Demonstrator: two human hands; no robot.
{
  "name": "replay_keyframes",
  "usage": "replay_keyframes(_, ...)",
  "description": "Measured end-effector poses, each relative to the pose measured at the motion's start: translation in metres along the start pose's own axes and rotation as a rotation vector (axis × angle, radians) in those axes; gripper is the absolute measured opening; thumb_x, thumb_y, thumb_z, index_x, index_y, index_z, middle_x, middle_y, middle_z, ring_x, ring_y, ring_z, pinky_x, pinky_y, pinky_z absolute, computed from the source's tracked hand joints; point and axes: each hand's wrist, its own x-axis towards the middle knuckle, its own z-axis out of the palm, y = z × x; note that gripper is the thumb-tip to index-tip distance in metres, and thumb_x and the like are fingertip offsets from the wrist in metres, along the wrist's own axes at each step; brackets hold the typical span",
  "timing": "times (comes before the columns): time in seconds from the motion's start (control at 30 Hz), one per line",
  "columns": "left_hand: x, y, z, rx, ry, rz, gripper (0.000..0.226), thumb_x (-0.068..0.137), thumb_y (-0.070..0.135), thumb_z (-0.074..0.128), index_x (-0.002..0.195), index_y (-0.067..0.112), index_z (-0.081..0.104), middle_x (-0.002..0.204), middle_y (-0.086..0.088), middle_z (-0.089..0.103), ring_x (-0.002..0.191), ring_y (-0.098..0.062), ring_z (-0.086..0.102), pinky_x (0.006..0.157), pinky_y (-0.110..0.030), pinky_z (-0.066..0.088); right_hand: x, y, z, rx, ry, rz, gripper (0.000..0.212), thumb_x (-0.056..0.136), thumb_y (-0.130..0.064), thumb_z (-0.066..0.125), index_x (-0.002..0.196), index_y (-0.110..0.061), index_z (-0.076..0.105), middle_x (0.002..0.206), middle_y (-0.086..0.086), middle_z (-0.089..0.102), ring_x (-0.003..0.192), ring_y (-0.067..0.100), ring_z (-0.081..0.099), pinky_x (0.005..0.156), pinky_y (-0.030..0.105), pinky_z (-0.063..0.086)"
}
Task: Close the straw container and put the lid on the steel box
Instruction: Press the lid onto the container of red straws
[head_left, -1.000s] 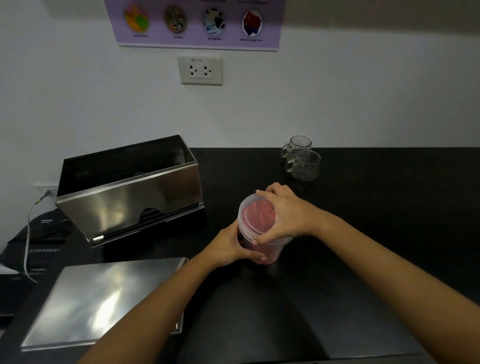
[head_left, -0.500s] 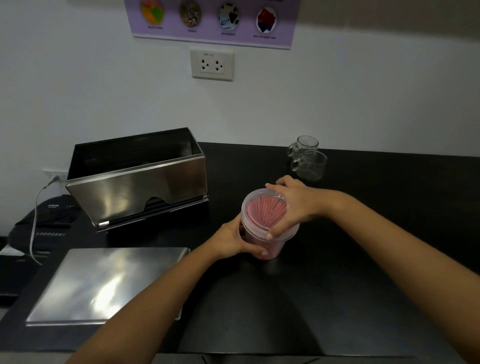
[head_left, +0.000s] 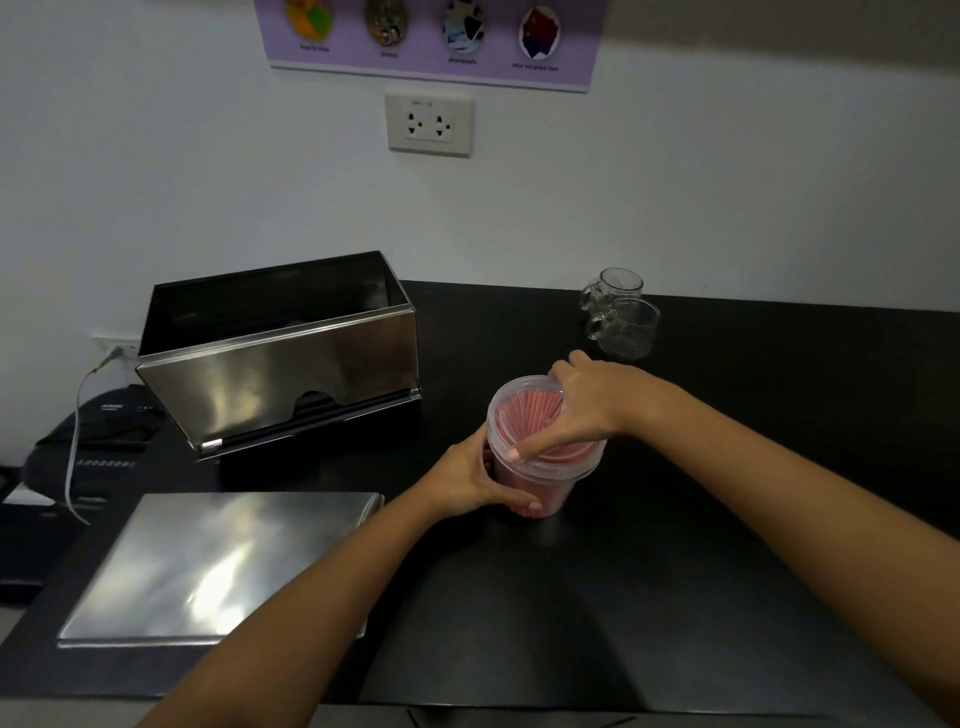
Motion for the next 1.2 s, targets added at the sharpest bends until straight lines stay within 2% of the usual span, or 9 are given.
replay_keyframes(0.17,0.001,-0.001,-0.001,0.023,-0.016,0.0,0.096,0.056,0.034,0.085,0.136,0.035,0.032,0.122,0.02,0.05,0.121,-0.003,0.046,0.091,-0.014,0.038,0.001,-0.004,-0.004,-0.023,-0.063,0.06,0.119,0.046,-0.084,0.053,0.139,-0.016,0.021,0.142,0.012,0.03,0.124,0.032,0.039,0.095,0.046,0.039)
replay_keyframes(0.3,0.001,0.0,-0.002,0.029,-0.012,0.004,0.099,0.055,0.033,0.085,0.137,0.033,0.03,0.123,0.019,0.05,0.119,-0.001,0.047,0.087,-0.011,0.039,0.002,0.004,-0.018,0.133,-0.172,-0.067,0.126,0.052,-0.059,0.075,0.143,-0.029,-0.006,0.153,0.006,0.002,0.139,0.032,0.012,0.11,0.05,0.024)
replay_keyframes(0.4,0.001,-0.001,-0.002,0.024,-0.013,-0.001,0.099,0.056,0.03,0.085,0.137,0.032,0.029,0.117,0.023,0.05,0.11,0.006,0.048,0.079,-0.003,0.042,0.006,0.008,-0.02,0.132,-0.22,-0.147,0.118,0.056,-0.046,0.079,0.143,-0.029,0.0,0.152,0.003,0.008,0.139,0.028,0.014,0.111,0.046,0.024)
replay_keyframes(0.67,0.001,0.0,-0.001,0.015,0.004,-0.008,0.096,0.051,0.033,0.087,0.13,0.04,0.034,0.116,0.022,0.053,0.11,0.006,0.049,0.08,-0.007,0.042,0.004,0.009,-0.005,0.055,-0.014,-0.119,0.111,0.047,-0.075,0.065,0.137,-0.019,0.03,0.119,-0.002,0.038,0.109,0.015,0.037,0.091,0.037,0.04)
replay_keyframes(0.83,0.001,0.001,0.0,0.01,0.002,-0.015,0.098,0.051,0.031,0.087,0.134,0.035,0.034,0.118,0.021,0.052,0.118,-0.002,0.048,0.094,-0.016,0.039,-0.003,0.008,0.008,0.015,0.091,-0.059,0.111,0.05,-0.084,0.052,0.134,-0.015,0.033,0.126,0.003,0.042,0.11,0.02,0.046,0.086,0.037,0.042)
replay_keyframes(0.97,0.001,0.002,-0.001,0.021,-0.013,-0.01,0.098,0.053,0.032,0.086,0.135,0.035,0.032,0.124,0.017,0.052,0.122,-0.004,0.047,0.1,-0.023,0.039,-0.009,0.01,0.021,-0.078,0.216,-0.094,0.112,0.058,-0.087,0.029,0.143,-0.014,0.014,0.143,0.01,0.035,0.125,0.026,0.04,0.101,0.04,0.033)
replay_keyframes(1.03,0.001,0.002,-0.001,0.026,-0.011,-0.011,0.098,0.051,0.033,0.086,0.134,0.036,0.033,0.126,0.015,0.052,0.121,-0.004,0.047,0.101,-0.025,0.04,-0.012,0.017,0.016,0.123,0.104,-0.122,0.116,0.055,-0.084,0.043,0.144,-0.02,0.006,0.149,0.005,0.022,0.132,0.024,0.031,0.103,0.04,0.031)
replay_keyframes(1.1,0.0,0.003,-0.002,0.04,-0.008,-0.012,0.098,0.05,0.034,0.086,0.132,0.037,0.033,0.124,0.017,0.052,0.121,-0.004,0.047,0.101,-0.024,0.04,-0.011,0.024,0.008,0.247,-0.03,-0.178,0.12,0.054,-0.069,0.067,0.144,-0.023,0.001,0.153,-0.002,0.007,0.138,0.02,0.017,0.108,0.036,0.023)
replay_keyframes(1.2,0.0,0.004,-0.002,0.041,-0.008,-0.006,0.102,0.051,0.034,0.086,0.137,0.032,0.031,0.13,0.011,0.051,0.124,-0.007,0.046,0.104,-0.029,0.039,-0.007,0.029,0.005,0.271,-0.093,-0.215,0.121,0.053,-0.056,0.077,0.144,-0.025,0.004,0.153,-0.003,0.009,0.138,0.019,0.016,0.108,0.034,0.021)
